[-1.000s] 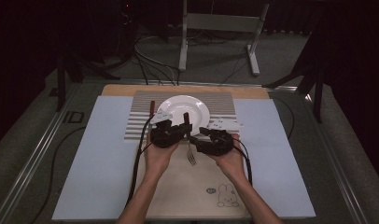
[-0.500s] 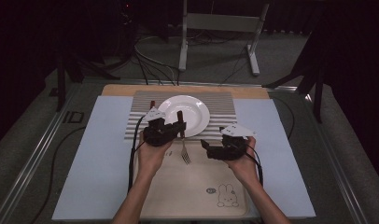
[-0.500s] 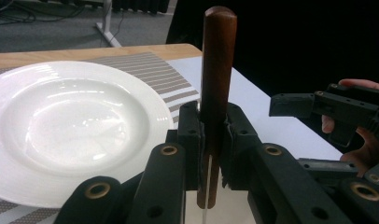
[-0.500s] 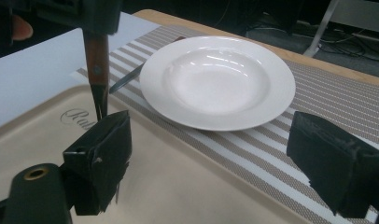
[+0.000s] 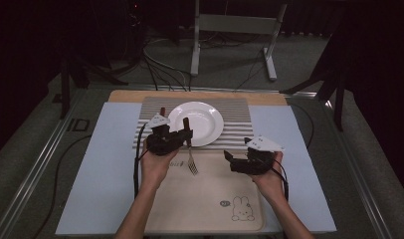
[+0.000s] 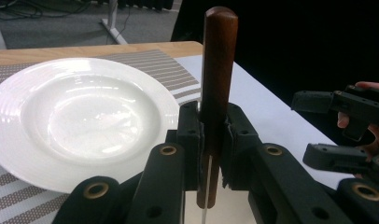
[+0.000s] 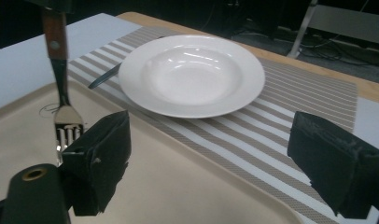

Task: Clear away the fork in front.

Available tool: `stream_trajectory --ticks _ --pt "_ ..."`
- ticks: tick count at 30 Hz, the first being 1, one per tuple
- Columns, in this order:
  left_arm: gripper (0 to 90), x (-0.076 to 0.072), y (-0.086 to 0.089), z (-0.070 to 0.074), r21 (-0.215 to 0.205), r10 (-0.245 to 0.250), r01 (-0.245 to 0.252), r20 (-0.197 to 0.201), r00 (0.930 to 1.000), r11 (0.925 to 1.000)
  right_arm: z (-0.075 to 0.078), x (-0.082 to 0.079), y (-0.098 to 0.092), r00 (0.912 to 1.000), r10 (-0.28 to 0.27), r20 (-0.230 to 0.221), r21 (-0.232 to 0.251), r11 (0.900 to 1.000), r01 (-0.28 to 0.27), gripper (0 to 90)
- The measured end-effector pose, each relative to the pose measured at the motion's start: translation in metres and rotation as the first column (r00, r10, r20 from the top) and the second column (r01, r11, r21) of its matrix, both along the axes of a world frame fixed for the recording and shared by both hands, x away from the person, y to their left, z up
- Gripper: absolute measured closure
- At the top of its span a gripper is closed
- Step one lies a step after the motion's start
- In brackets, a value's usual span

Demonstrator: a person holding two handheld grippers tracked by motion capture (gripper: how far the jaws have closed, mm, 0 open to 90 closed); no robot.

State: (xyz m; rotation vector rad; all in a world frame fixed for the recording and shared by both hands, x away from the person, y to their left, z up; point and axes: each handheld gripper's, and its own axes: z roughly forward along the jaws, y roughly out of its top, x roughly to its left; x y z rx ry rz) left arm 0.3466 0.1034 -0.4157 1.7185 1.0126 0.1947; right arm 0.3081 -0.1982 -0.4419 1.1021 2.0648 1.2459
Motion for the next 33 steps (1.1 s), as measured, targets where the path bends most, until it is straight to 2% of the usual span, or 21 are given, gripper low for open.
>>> stream_trajectory --ticks 7,12,20,25,33 --pt "79.9 -0.001 0.01 0.003 -0.002 -0.008 0.008 -0.012 0.9999 1.0 0.0 -0.002 -0.013 0.9994 -0.03 0.017 0.02 0.999 0.03 13.6" --pt "80.1 -0.003 0.016 0.005 0.006 -0.023 0.023 -0.008 0.9997 0.9997 0.0 -0.003 -0.02 0.999 -0.044 0.013 0.032 0.999 0.043 13.5" --pt "80.1 -0.005 0.03 0.01 0.011 -0.032 0.032 -0.015 0.9994 0.9994 -0.002 -0.006 -0.032 0.9978 -0.066 0.014 0.032 0.997 0.065 13.3" --pt "80.1 -0.006 0.04 0.012 0.015 -0.03 0.031 -0.036 0.9989 0.9994 -0.003 -0.008 -0.038 0.9965 -0.082 0.014 0.033 0.996 0.082 13.5" --pt "80.1 -0.012 0.056 0.014 0.025 -0.046 0.046 -0.038 0.9983 0.9986 -0.006 -0.014 -0.049 0.9947 -0.101 0.019 0.03 0.994 0.1 13.5"
